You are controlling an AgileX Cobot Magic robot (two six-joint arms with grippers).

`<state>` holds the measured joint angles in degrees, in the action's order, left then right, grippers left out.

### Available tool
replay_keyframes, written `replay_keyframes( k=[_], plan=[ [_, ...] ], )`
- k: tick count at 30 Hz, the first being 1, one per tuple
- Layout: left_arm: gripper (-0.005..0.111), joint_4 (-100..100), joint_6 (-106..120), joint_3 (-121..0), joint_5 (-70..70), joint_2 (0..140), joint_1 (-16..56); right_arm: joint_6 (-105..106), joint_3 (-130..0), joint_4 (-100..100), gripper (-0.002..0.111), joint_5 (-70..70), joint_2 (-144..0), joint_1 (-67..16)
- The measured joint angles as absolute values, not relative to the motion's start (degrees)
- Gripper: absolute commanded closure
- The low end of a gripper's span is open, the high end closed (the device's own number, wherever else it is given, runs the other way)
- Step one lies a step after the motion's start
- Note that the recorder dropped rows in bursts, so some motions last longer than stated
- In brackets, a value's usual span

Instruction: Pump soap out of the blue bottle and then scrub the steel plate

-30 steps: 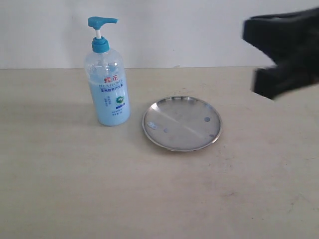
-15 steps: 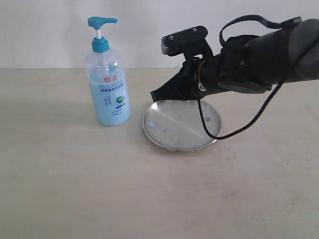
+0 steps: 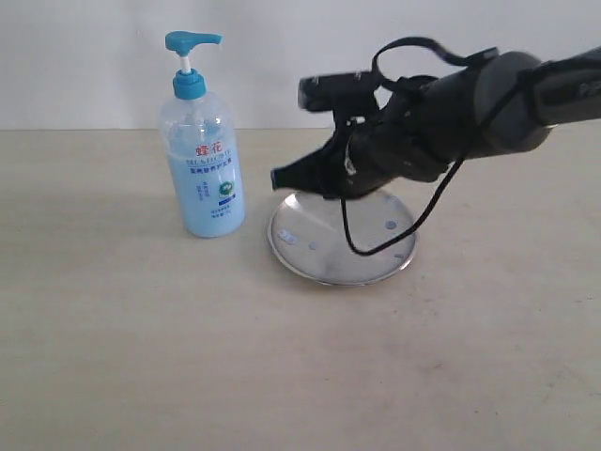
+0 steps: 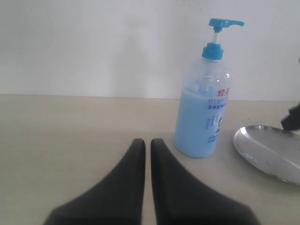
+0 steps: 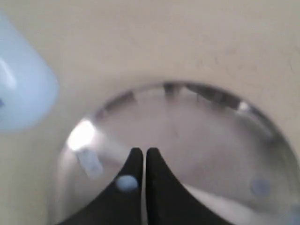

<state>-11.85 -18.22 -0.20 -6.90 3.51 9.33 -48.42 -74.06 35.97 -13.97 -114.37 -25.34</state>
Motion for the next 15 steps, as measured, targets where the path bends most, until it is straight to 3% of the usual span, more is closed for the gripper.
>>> replay_keyframes(
  k=[3,4,6,9,12,15],
  plan=[
    [0.103,-11.8,-18.2,-0.2,-6.9,3.5,9.3,-19.8,-74.1,29.8,0.109,-38.2,-111.3,-27.9],
    [0.103,-11.8,-18.2,-0.2,-6.9,3.5,9.3,-19.7,-74.1,32.1,0.109,-39.3,-109.8,-27.6],
    [0.103,-11.8,-18.2,-0.2,-6.9,3.5,9.3,-31.4,-74.2,39.1,0.109,-30.3,-106.2,-24.0],
    [0.103,-11.7,-18.2,-0.2,-6.9,3.5,9.3,-46.1,-74.6,34.4,0.109,-4.5,-107.0,-21.4],
    [0.103,-11.7,-18.2,-0.2,-6.9,3.5,9.3,-41.0,-74.6,33.6,0.109,-12.1,-108.2,-25.0],
    [0.103,-11.7,-18.2,-0.2,-6.9,3.5,9.3,-21.1,-74.6,35.4,0.109,-30.8,-108.8,-27.7]
  ],
)
